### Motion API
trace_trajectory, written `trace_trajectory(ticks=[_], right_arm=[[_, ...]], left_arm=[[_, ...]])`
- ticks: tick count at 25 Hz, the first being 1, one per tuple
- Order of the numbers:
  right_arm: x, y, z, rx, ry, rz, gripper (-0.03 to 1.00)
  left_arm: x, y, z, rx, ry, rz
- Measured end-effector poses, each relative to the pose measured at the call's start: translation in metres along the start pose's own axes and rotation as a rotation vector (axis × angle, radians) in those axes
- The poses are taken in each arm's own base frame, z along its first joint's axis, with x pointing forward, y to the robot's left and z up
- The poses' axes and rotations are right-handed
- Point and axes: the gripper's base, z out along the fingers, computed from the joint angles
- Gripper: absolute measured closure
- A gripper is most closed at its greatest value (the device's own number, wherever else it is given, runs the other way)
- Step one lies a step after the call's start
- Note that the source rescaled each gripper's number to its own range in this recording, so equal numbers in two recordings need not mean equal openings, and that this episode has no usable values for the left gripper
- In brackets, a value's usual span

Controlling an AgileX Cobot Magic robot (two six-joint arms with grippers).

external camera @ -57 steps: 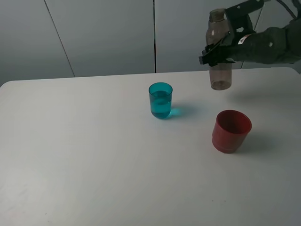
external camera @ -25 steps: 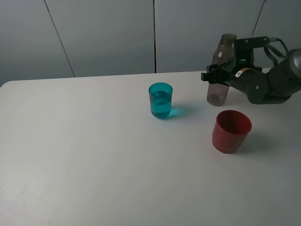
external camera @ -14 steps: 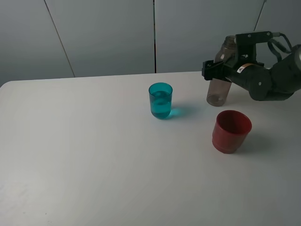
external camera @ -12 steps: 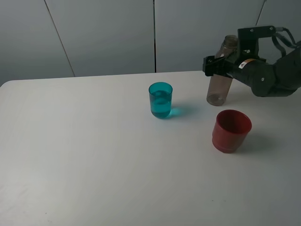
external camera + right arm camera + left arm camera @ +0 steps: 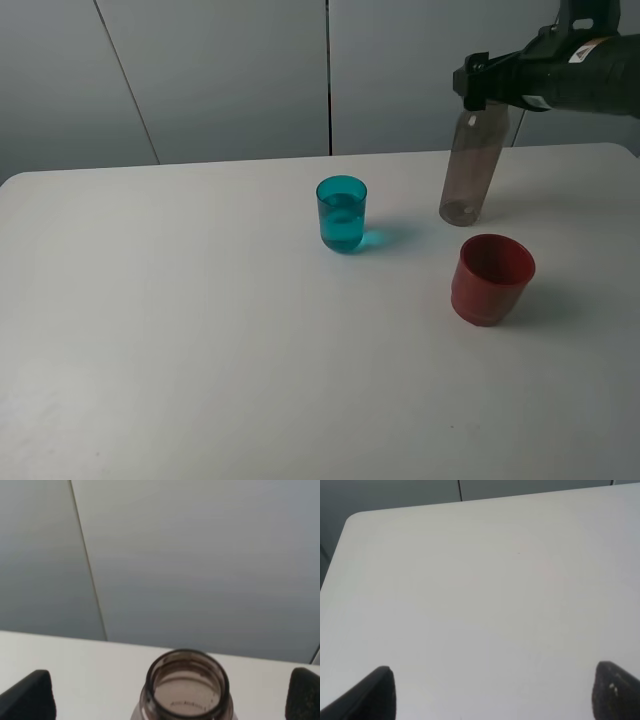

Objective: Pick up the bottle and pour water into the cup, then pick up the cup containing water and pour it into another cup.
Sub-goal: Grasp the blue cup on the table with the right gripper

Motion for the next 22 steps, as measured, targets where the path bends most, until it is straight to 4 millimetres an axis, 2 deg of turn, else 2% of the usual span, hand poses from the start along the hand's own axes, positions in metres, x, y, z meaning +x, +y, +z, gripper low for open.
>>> trace_trajectory(ticks=[5, 9, 13, 17, 22], right_arm=[[-0.013, 0.007, -0.04, -0.048, 0.108, -0.004, -0.03], [-0.012, 0.037, -0.06, -0.154, 0.164, -0.018, -0.03], [0.013, 0.074, -0.07, -0.266, 0.156, -0.043, -0.03], [0.037, 0.094, -0.076, -0.319, 0.046, -0.074, -0.03], [0.062, 0.12, -0.066, -0.369, 0.038, -0.109, -0.03]], left_arm=[[0.0, 0.0, 0.0, 0.0, 0.0, 0.0], [0.0, 0.0, 0.0, 0.0, 0.0, 0.0], [0.0, 0.0, 0.0, 0.0, 0.0, 0.0], [0.0, 0.0, 0.0, 0.0, 0.0, 0.0], [0.0, 0.0, 0.0, 0.0, 0.0, 0.0]])
